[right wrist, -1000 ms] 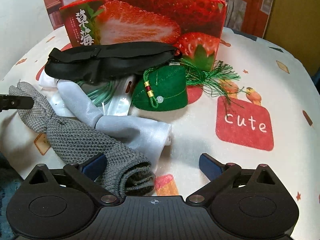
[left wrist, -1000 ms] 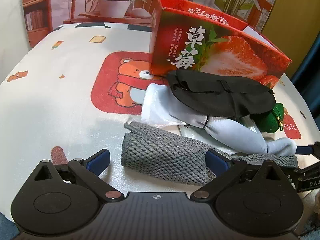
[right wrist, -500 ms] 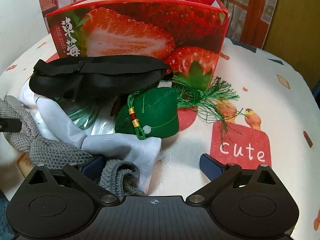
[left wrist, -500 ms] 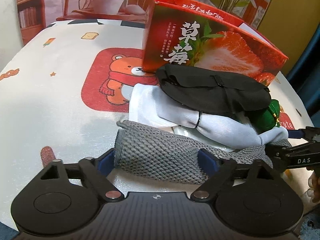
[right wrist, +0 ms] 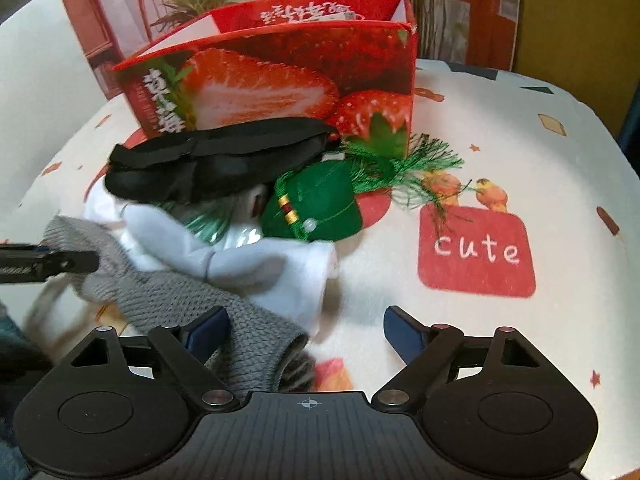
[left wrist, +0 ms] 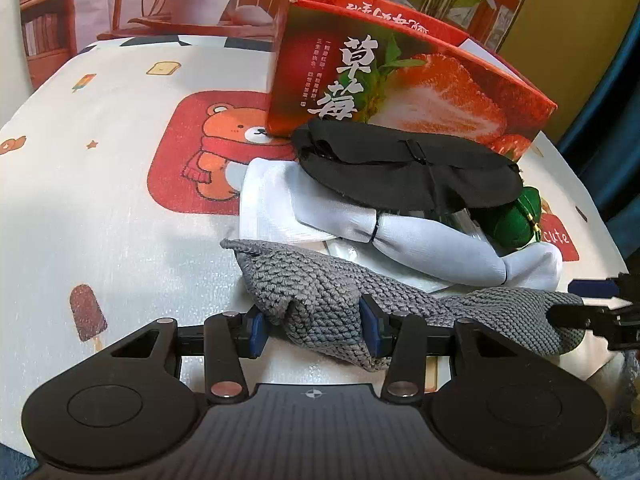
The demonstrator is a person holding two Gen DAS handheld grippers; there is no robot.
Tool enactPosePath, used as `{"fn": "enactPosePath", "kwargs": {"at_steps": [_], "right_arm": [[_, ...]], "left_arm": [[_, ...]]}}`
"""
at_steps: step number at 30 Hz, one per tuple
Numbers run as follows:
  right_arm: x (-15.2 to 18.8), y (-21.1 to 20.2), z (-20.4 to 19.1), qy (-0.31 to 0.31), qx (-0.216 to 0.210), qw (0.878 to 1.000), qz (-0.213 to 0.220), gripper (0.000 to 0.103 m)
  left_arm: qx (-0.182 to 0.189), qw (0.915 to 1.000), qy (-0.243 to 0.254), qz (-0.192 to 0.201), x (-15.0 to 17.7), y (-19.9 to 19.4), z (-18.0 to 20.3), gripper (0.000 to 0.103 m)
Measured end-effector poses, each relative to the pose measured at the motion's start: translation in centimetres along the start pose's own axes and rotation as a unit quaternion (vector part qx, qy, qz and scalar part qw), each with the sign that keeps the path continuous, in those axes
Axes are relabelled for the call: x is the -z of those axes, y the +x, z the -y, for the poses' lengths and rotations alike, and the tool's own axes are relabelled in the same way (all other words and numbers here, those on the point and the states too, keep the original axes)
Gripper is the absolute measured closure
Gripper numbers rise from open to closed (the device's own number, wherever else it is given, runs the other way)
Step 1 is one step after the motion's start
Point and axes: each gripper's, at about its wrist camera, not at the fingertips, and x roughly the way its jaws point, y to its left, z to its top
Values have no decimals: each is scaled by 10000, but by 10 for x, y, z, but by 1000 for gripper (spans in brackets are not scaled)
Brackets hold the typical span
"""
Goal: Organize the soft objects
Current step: 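Lower the left tool onto the grey knit cloth and close, then close the right tool on the grey cloth's other end while the left tool holds it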
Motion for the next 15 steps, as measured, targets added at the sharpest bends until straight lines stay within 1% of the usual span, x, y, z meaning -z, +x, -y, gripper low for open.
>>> {"fn": "enactPosePath", "kwargs": {"at_steps": [4, 8, 11, 14, 15], "right_arm": [[7, -2, -3, 50, -111, 9998, -152, 33], [9, -2, -6, 94, -176, 9994, -267, 36], [12, 3, -8, 135, -294, 9985, -432, 42], [15, 4, -12, 83, -353, 9982, -471, 52], [14, 4, -14, 49, -354, 9983, -469, 56]], "left_arm": [[-14, 10000, 1, -24, 1, -1, 0, 55], [5, 10000, -17, -31, 2, -3, -2, 55], [19, 10000, -35, -36, 3, -3, -3, 55], [27, 10000, -43, -39, 3, -4, -3, 55], [35, 10000, -55, -41, 3, -4, -4, 54]]}}
